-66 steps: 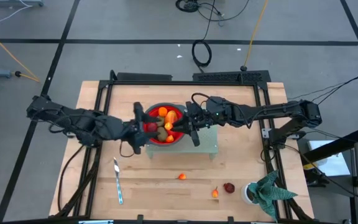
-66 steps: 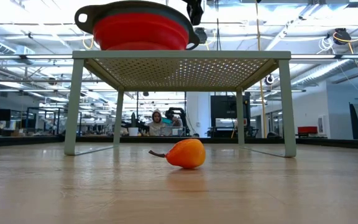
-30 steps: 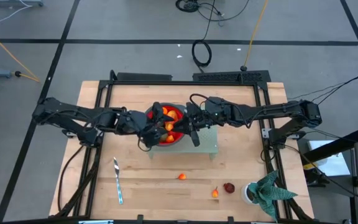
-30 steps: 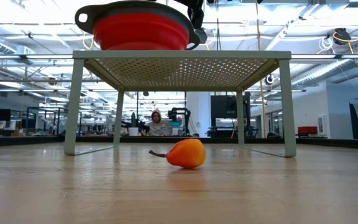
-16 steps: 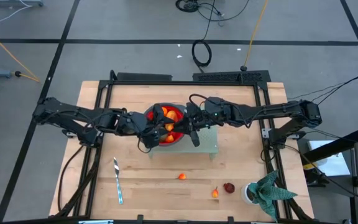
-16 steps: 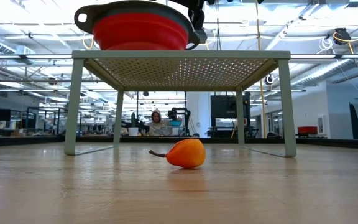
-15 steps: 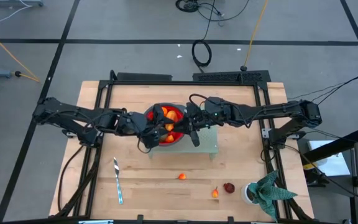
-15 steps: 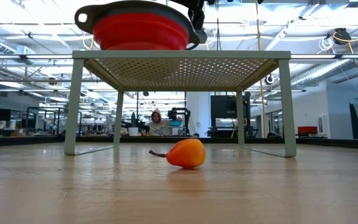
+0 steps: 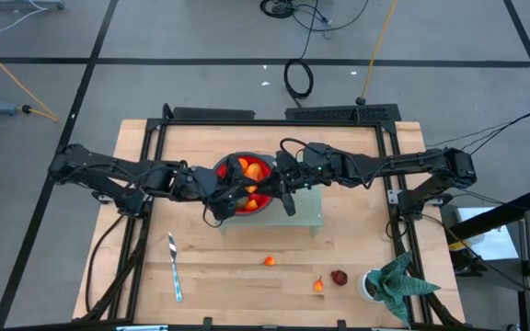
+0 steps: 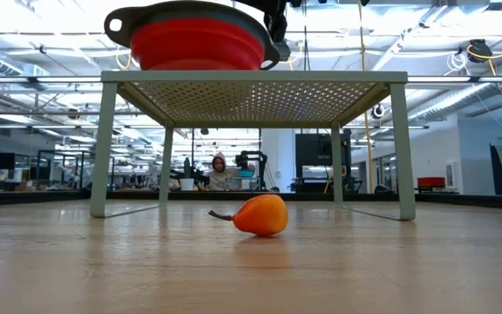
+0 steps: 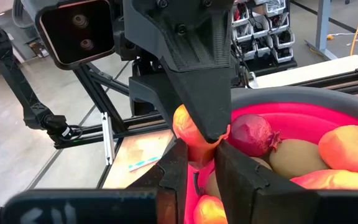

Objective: Pick & Place Fruit
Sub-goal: Put the peach fruit into the strainer

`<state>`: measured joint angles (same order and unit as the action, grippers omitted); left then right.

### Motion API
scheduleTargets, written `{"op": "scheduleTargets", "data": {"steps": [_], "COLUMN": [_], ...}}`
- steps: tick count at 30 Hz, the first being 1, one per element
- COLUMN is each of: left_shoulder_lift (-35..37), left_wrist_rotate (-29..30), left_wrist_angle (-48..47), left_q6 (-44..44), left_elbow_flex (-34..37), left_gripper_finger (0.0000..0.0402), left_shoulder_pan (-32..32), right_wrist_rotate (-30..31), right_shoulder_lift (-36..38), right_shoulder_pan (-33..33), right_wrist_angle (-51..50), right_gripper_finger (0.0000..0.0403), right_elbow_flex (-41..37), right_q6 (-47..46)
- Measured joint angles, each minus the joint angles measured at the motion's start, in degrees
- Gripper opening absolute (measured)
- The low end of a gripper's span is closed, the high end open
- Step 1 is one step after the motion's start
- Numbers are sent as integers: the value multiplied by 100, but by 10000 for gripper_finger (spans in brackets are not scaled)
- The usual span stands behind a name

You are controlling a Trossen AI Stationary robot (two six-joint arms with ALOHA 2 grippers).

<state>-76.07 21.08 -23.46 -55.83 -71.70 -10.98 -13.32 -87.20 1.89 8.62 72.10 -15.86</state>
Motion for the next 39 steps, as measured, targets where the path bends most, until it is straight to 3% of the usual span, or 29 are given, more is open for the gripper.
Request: {"op": "scheduleTargets", "data": {"steps": [7,13,22,39], "left_shoulder_lift": [0,0,2,879], "left_wrist_rotate": [296,409,1077,1262], "left_wrist_angle": [-84,-192,-882,-1186], "left_q6": [83,152,658,1877], "left_elbow_flex": [0,0,2,9], "left_gripper_finger": [118,119,119,120], "left_shoulder_pan": [-2,0,4,7], "right_wrist_rotate": [49,151,133,140], "right_shoulder_lift": [0,-2,-2,50], "right_shoulder_pan": [9,2,0,2], "right_wrist_angle": [10,-62,-179,-294], "right_gripper_finger": [80,127,189,191], "right_elbow_flex": [0,0,0,0], "right_q6": [5,4,6,4]}}
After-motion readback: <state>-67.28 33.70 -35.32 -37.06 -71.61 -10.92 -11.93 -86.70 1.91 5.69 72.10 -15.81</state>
